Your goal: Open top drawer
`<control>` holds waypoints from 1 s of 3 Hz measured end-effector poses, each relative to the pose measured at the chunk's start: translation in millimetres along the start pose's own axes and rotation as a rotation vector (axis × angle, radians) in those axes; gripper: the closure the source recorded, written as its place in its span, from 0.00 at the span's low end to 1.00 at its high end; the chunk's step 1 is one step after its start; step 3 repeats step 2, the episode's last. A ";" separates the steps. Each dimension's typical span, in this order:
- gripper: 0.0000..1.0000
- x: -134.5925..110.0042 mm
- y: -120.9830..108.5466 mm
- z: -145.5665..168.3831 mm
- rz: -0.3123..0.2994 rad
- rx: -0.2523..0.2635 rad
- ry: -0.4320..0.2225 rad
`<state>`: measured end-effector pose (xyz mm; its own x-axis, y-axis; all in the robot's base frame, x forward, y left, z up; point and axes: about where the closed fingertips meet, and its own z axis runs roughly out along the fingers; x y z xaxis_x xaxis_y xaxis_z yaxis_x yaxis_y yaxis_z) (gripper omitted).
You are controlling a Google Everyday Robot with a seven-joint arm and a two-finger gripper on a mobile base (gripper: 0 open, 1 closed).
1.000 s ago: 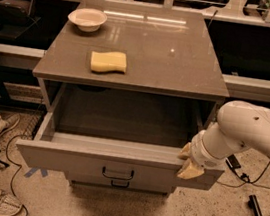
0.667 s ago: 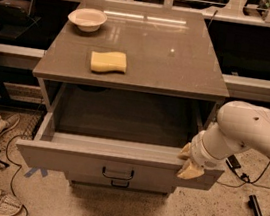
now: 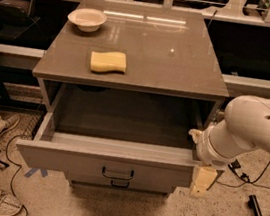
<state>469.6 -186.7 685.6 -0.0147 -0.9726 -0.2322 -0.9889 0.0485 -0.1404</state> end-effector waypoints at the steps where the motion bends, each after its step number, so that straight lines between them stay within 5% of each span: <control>1: 0.00 4.7 -11.5 -47.9 0.006 0.060 0.043; 2: 0.00 -1.2 -38.9 -135.2 0.012 0.140 0.121; 3: 0.00 -1.2 -38.9 -135.2 0.012 0.140 0.121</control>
Offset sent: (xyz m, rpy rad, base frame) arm 0.0308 -0.0454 0.2176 -0.1874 -0.1828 -0.0904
